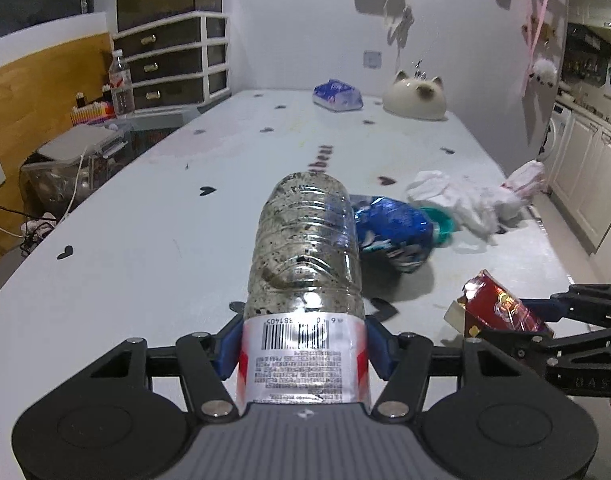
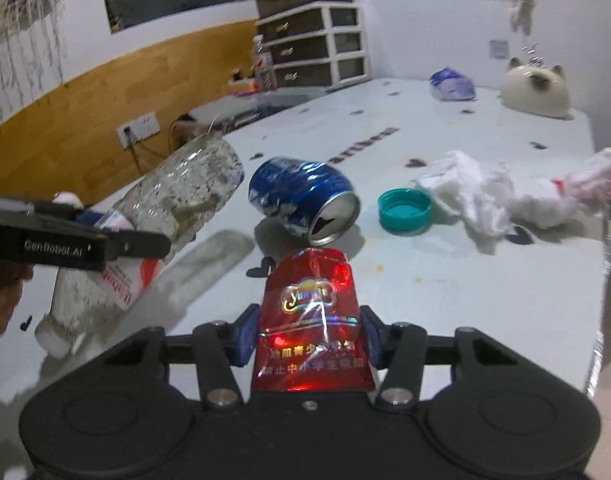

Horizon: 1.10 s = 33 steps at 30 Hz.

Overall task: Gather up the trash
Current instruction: 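Carry the bottle and red snack bag in both tools over the yellow bin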

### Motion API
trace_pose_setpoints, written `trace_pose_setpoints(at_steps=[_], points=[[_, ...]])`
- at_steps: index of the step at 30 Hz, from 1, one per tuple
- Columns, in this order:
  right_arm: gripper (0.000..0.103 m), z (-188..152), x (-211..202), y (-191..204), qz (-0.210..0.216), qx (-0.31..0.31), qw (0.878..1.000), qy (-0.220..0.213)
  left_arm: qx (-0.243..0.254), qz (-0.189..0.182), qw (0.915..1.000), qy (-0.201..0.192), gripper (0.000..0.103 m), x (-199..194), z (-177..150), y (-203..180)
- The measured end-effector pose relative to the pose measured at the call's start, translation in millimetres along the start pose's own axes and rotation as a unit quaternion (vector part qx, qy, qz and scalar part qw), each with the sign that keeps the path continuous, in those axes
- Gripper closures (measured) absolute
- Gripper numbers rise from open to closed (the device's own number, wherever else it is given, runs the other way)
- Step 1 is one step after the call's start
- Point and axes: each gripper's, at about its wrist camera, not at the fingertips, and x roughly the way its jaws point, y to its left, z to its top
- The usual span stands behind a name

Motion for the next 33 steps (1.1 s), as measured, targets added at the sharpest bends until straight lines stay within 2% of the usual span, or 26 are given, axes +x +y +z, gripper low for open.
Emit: trace_pose_setpoints(at_steps=[7,15,24,33], points=[[0.05,-8.7,-46.1,3.8,-0.036,0.029,0.998,-0.047,-0.006,0.001,0.9993,-0.037,0.041,-37.8,-19.6,-21.9],[0.05,-26.3,-98.3,10.7,-0.059,0.027,0.994,-0.086,0.005,-0.01,0.997,-0.076,0.041,-79.3,-36.2,-57.0],[0.05,-54.8,-162.6,-9.9,-0.109,0.055,0.985,-0.117,0.026,-0.041,0.9932,-0.106,0.041,-104.7,-50.1,-114.9],[0.05,-92.5,-226.6,-42.6,-0.172,0.078,0.973,-0.133,0.039,-0.095,0.9884,-0.111,0.041,-111.4,-62.1,-181.1]])
